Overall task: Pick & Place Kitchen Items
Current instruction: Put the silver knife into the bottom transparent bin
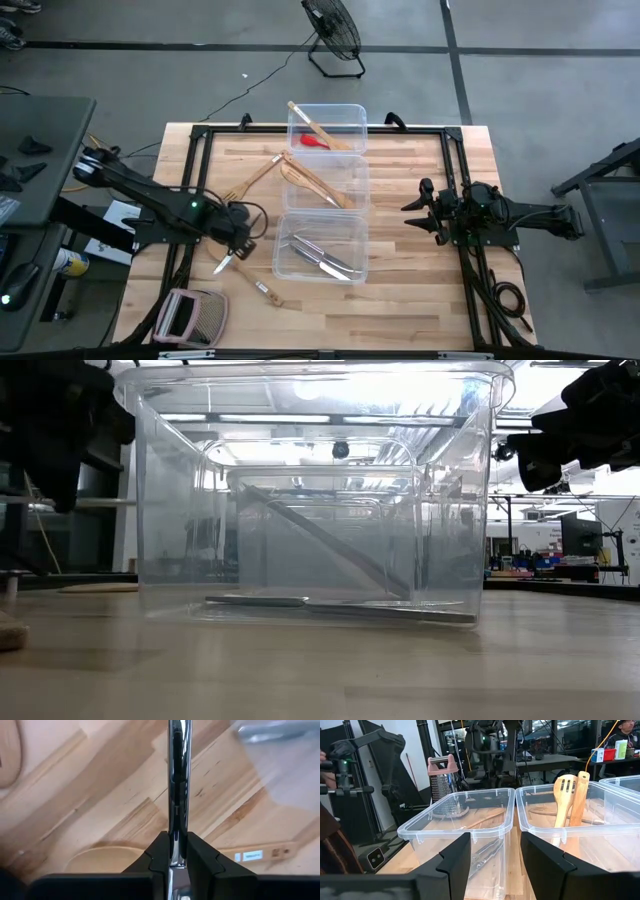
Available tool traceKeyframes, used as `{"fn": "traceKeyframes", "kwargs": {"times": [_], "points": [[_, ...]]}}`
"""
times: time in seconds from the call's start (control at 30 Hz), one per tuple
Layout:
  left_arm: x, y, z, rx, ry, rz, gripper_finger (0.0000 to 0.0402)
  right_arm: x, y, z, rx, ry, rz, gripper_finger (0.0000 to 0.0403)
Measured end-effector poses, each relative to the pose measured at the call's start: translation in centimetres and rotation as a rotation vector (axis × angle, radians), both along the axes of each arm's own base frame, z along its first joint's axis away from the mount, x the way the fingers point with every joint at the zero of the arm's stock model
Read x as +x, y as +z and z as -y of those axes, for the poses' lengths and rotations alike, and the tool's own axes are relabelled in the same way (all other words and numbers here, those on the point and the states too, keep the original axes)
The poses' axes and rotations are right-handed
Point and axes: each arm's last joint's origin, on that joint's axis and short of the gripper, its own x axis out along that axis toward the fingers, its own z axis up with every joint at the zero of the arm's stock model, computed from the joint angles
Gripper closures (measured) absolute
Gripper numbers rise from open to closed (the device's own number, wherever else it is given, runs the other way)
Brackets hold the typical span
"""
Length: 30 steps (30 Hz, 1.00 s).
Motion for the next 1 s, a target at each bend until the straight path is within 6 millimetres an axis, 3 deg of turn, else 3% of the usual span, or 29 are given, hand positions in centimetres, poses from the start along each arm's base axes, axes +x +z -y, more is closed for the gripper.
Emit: {"fn": "traceKeyframes", "kwargs": {"times": [0.27, 0.57, 1.0], "points": [[-1.6, 2.6, -0.9, 0.026, 0.034, 0.167, 0.0364, 0.0, 0.0, 0.0, 0.000, 0.000, 0.000, 0.0237], [-2.2, 8.6, -1.6, 0.158, -0.009, 0.357, 0.0364, 0.0, 0.0, 0.0, 0.000, 0.000, 0.000, 0.0237], [-0.5, 14.3, -1.5, 0.485, -0.200, 0.487, 0.0364, 0.0, 0.0, 0.0, 0.000, 0.000, 0.000, 0.0237]]}}
